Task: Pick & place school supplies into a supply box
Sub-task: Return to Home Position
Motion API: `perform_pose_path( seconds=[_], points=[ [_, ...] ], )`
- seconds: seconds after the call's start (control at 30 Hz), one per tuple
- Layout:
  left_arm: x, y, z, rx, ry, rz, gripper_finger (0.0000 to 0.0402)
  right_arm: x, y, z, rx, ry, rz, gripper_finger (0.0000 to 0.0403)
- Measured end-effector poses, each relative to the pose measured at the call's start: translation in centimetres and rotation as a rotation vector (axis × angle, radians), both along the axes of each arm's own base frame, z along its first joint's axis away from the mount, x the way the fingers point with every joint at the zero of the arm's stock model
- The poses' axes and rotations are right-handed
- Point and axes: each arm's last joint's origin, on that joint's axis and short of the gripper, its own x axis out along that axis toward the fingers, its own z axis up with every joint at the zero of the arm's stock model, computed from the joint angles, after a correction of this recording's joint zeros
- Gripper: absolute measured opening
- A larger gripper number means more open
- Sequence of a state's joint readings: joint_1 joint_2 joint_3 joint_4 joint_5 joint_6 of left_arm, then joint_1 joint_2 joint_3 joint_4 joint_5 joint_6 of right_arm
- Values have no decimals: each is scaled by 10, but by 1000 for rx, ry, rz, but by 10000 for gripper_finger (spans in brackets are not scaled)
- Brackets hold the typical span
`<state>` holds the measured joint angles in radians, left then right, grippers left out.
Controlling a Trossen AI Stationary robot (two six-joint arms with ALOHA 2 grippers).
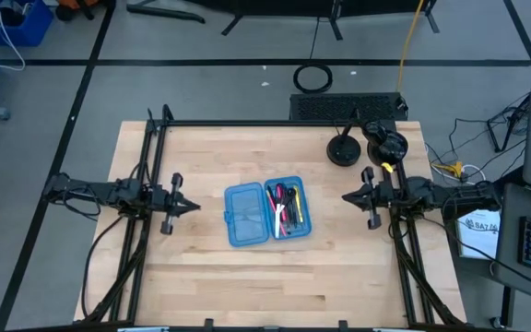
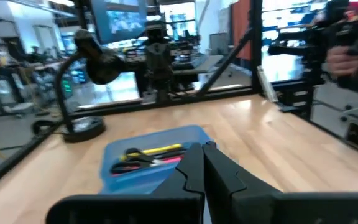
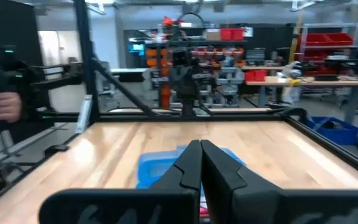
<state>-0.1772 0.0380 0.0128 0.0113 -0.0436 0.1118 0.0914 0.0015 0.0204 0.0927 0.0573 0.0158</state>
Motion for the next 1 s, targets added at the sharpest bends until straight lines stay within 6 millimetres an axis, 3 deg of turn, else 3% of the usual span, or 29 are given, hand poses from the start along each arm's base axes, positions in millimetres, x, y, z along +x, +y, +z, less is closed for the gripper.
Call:
perform_pose_path(
  seconds=[0.37, 1.0],
  points=[
    [0, 0, 2, -39, -22, -14, 30, 0, -3, 0, 8, 1, -100, 0],
    [0, 0, 4, -46, -39, -14, 33, 0, -3, 0, 8, 1, -99, 0]
  ],
)
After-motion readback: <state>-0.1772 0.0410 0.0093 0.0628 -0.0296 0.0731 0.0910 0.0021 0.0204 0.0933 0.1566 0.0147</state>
